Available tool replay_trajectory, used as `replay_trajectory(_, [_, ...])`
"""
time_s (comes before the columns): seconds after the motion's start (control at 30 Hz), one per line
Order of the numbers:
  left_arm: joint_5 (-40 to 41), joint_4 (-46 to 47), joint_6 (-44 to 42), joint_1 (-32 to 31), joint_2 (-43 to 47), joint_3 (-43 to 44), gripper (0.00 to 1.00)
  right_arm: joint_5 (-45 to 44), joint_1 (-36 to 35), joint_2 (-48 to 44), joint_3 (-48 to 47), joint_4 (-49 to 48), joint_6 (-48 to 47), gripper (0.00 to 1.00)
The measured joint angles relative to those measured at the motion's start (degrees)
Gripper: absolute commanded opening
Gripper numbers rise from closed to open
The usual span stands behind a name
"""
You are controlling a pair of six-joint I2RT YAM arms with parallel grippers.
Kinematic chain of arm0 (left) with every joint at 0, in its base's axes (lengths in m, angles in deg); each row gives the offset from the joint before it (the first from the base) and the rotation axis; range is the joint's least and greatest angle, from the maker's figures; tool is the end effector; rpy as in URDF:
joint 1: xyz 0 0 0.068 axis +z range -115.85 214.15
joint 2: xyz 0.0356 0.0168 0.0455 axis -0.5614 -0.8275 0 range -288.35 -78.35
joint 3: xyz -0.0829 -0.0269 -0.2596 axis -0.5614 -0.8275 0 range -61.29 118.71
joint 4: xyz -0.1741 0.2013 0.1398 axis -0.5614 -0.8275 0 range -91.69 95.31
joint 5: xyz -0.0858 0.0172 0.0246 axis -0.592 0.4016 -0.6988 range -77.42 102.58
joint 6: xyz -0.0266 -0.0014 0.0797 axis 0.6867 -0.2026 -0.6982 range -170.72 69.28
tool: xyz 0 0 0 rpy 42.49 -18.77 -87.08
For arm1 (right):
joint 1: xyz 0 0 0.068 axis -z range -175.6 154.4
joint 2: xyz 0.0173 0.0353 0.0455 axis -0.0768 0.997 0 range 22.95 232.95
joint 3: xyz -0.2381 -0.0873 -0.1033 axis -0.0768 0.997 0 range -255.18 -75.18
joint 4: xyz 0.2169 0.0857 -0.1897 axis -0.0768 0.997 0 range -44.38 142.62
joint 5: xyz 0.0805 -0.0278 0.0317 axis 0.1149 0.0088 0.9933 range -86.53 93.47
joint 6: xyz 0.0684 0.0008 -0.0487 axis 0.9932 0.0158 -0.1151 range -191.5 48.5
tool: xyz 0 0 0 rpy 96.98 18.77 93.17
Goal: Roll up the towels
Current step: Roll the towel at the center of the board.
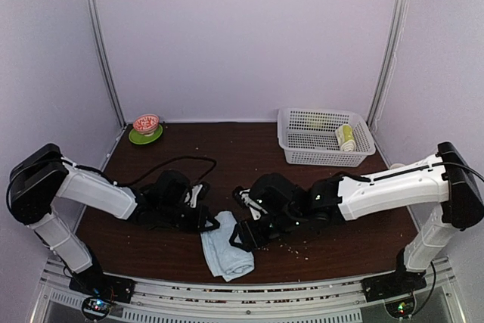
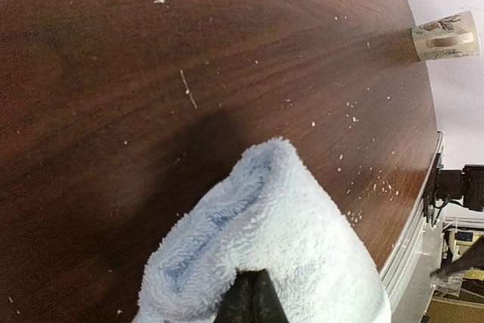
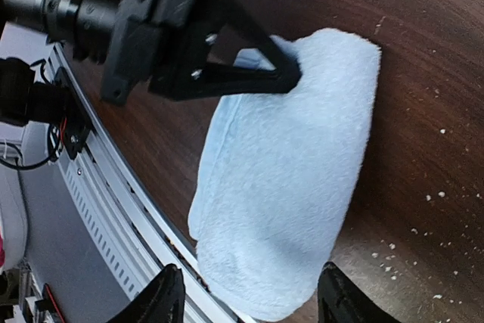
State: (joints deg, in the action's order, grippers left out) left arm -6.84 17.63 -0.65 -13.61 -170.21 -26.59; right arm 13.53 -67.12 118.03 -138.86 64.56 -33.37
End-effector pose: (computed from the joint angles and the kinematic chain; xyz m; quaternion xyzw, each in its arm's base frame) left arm 0.2077 -0.2653 0.0692 0.0465 0.9112 -0.3876 0.1313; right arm 0.1186 0.3954 0.1667 -0.2977 0.8891 0.3237 0.1272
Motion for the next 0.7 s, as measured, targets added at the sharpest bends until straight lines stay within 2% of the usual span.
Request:
replay_trajectory(0.2, [0.57,2.08,0.00,-0.20,0.66,-1.79,0.00,8.81,7.85,0.68,10.23,-14.58,6.23,0.62])
replay_trajectory(0.43, [2.32,2.29,-0.07,-1.11,0.92,-2.01,0.00,16.17,8.79,8.11,12.33,-27.02,13.22,0.62])
replay_trajectory(0.5, [2.69,2.36,-0.09,-1.31,0.96,-2.08,0.00,17.59,8.79,9.81,12.33,-30.67,14.99,0.59])
replay_trajectory(0.57, [2.95,2.43,-0.07,-1.49,1.05,-2.16,0.00,18.62,8.79,11.34,12.33,-33.11,16.37,0.49])
replay_trajectory(0.7, [3.37,2.60,-0.07,-1.75,1.51,-2.67,0.00,19.76,8.79,13.62,12.07,-34.93,17.94,0.15])
